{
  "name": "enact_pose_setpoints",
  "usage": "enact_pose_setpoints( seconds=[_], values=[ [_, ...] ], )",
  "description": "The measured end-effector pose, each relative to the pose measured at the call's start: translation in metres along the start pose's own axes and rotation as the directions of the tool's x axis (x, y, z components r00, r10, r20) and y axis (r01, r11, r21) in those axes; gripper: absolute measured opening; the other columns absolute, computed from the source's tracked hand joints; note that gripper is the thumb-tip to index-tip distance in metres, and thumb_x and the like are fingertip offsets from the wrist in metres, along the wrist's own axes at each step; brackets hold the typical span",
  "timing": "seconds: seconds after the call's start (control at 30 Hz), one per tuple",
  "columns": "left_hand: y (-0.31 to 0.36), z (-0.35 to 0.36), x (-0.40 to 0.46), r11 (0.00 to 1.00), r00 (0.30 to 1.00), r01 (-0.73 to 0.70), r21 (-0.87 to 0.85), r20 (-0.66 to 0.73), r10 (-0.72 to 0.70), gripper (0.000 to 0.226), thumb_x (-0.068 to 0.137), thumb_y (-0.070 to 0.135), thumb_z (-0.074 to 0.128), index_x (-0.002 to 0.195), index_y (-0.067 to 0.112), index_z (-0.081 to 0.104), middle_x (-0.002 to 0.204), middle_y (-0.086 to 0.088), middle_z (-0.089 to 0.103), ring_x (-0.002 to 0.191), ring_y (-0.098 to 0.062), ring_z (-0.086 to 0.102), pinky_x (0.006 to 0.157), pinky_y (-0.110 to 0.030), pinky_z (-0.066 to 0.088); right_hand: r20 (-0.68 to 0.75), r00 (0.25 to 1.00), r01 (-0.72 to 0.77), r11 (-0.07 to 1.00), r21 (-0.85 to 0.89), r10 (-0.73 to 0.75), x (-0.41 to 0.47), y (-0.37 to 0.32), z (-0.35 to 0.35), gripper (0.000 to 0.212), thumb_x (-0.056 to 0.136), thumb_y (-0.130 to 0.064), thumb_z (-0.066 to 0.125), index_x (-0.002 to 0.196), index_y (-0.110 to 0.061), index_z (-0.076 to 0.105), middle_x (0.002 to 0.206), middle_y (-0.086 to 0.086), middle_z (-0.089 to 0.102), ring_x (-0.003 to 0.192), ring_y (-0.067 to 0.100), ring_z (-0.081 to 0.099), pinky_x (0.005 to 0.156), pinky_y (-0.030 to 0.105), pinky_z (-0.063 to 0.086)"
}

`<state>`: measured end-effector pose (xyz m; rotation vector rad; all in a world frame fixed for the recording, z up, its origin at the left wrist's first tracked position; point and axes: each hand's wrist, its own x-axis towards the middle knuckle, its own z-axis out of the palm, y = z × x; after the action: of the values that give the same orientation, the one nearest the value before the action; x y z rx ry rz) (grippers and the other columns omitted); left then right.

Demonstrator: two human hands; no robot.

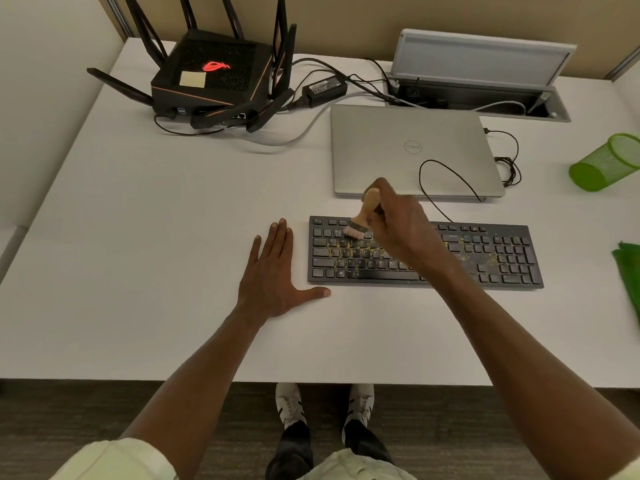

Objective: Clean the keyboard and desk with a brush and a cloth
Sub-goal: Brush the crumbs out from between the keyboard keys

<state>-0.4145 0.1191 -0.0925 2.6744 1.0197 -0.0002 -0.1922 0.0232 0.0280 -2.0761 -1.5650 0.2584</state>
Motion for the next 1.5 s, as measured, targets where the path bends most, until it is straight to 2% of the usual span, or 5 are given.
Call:
enact_pose_setpoints(
  seconds=[0.1,0.63,0.97,1.37,1.5],
  values=[
    [-0.001,0.001,0.0,1.0,1.0,0.005,-0.008,0.007,-0.005,0.147,0.062,0.108,0.027,0.162,0.002,0.006,0.171,-0.008,-0.011,0.157,-0.018,-0.013,0.128,-0.046,-0.003,0.096,0.991,0.094,0.994,-0.054,-0.089,-0.001,0.009,-0.006,0.018,0.094,-0.004,0.054,0.111,-0.009,0.048,0.082,0.01,0.068,0.065,0.024,0.063,0.05,0.033,0.049],
    [-0.001,-0.001,0.0,1.0,1.0,0.009,-0.008,0.023,-0.009,0.148,0.06,0.109,0.021,0.162,0.004,0.002,0.17,-0.007,-0.014,0.156,-0.017,-0.017,0.128,-0.047,-0.002,0.123,0.991,0.055,0.995,-0.078,-0.045,0.0,0.029,-0.023,0.015,0.095,-0.007,0.056,0.108,-0.009,0.05,0.082,0.011,0.067,0.063,0.019,0.06,0.049,0.025,0.046],
    [0.0,0.0,-0.001,1.0,1.0,-0.001,-0.021,-0.012,0.0,0.146,0.062,0.108,0.027,0.162,0.003,0.006,0.171,-0.008,-0.008,0.158,-0.018,-0.011,0.128,-0.047,0.0,-0.188,0.93,-0.308,0.949,0.071,0.316,0.009,0.022,-0.008,0.026,0.092,-0.011,0.058,0.114,-0.005,0.047,0.08,0.003,0.059,0.063,0.016,0.06,0.046,0.017,0.041],
    [-0.001,0.001,-0.001,1.0,1.0,-0.004,-0.012,-0.004,0.004,0.146,0.062,0.108,0.026,0.162,0.003,0.005,0.171,-0.008,-0.01,0.157,-0.019,-0.012,0.128,-0.047,0.0,-0.247,0.892,-0.373,0.925,0.073,0.379,0.001,0.01,-0.004,0.028,0.09,-0.009,0.056,0.115,-0.004,0.044,0.083,0.009,0.062,0.065,0.02,0.062,0.052,0.035,0.055],
    [-0.002,0.001,0.0,1.0,1.0,-0.003,-0.013,0.0,0.003,0.146,0.063,0.108,0.026,0.162,0.003,0.005,0.171,-0.008,-0.01,0.157,-0.019,-0.013,0.128,-0.047,-0.001,-0.216,0.896,-0.374,0.922,0.102,0.388,-0.001,0.008,0.0,0.026,0.092,-0.009,0.054,0.115,-0.004,0.043,0.085,0.01,0.062,0.065,0.016,0.06,0.044,0.023,0.046]
  ],
)
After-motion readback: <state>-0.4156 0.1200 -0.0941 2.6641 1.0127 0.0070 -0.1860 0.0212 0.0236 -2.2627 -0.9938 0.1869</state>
